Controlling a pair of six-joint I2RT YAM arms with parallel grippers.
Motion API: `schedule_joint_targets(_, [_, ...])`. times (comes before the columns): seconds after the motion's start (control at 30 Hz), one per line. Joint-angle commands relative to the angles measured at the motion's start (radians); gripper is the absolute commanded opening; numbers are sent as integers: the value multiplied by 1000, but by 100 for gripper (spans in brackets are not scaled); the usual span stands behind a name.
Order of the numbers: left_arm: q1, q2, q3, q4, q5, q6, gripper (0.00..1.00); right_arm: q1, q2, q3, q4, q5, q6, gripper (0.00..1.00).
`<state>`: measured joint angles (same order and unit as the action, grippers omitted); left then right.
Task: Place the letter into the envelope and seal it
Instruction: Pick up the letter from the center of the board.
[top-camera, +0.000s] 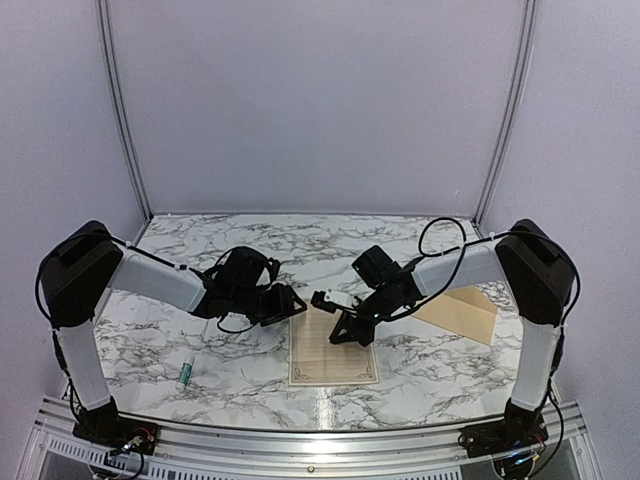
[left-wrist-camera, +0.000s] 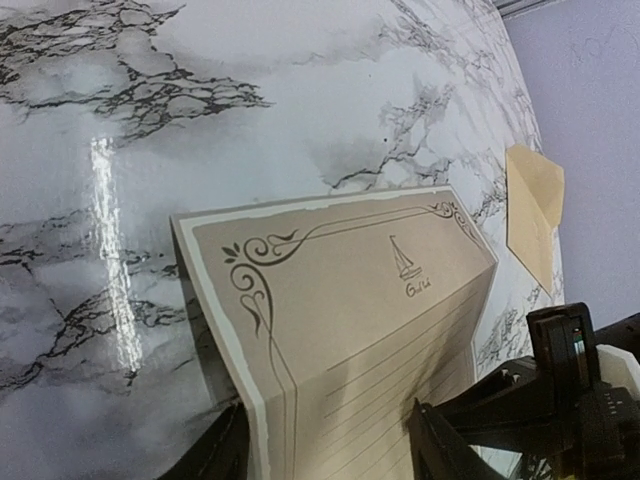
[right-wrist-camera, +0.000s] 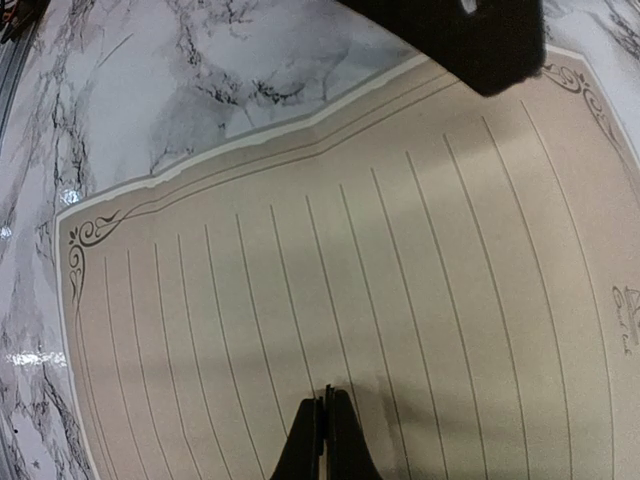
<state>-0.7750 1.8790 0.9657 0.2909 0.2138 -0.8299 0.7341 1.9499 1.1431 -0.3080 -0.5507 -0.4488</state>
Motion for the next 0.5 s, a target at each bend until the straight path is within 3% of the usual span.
schedule_joint_targets(0.0, [16, 21, 25, 44, 61, 12, 56, 1, 21, 20, -29, 28, -17, 0])
schedule_joint_targets(0.23, [40, 26, -11, 91, 121, -32, 54, 1, -9, 26, -60, 13, -49, 1])
schedule_joint_targets(0.47, [48, 13, -41, 106, 181, -11, 56, -5, -166, 24, -128, 52, -80, 7])
